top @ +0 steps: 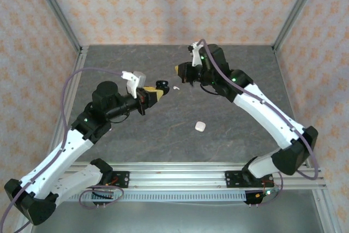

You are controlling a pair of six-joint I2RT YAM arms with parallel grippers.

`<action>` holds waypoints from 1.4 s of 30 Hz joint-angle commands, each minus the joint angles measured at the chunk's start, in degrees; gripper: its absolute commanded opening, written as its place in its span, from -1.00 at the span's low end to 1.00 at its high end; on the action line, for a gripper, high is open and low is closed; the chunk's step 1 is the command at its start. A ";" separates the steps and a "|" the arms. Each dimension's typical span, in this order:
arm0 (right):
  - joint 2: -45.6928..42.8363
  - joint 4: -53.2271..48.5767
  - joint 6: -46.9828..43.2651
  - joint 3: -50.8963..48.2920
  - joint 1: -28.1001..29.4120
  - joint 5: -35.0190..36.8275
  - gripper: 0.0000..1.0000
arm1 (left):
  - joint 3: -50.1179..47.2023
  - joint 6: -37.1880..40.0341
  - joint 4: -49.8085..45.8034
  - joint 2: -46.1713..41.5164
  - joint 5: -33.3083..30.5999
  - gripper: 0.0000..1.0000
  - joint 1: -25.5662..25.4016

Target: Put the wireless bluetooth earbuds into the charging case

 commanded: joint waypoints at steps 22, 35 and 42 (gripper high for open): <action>-8.49 12.99 0.23 -2.45 4.12 -15.99 -0.84 | 5.98 -0.43 8.19 4.72 2.44 -1.00 -0.69; -6.31 7.26 -1.51 -1.48 4.79 -14.48 -0.85 | 7.13 -0.55 8.63 5.86 2.55 -1.00 -0.80; -5.59 5.61 -1.57 -0.86 4.79 -13.18 -0.85 | 7.02 -0.45 8.73 5.86 2.73 -1.00 -0.80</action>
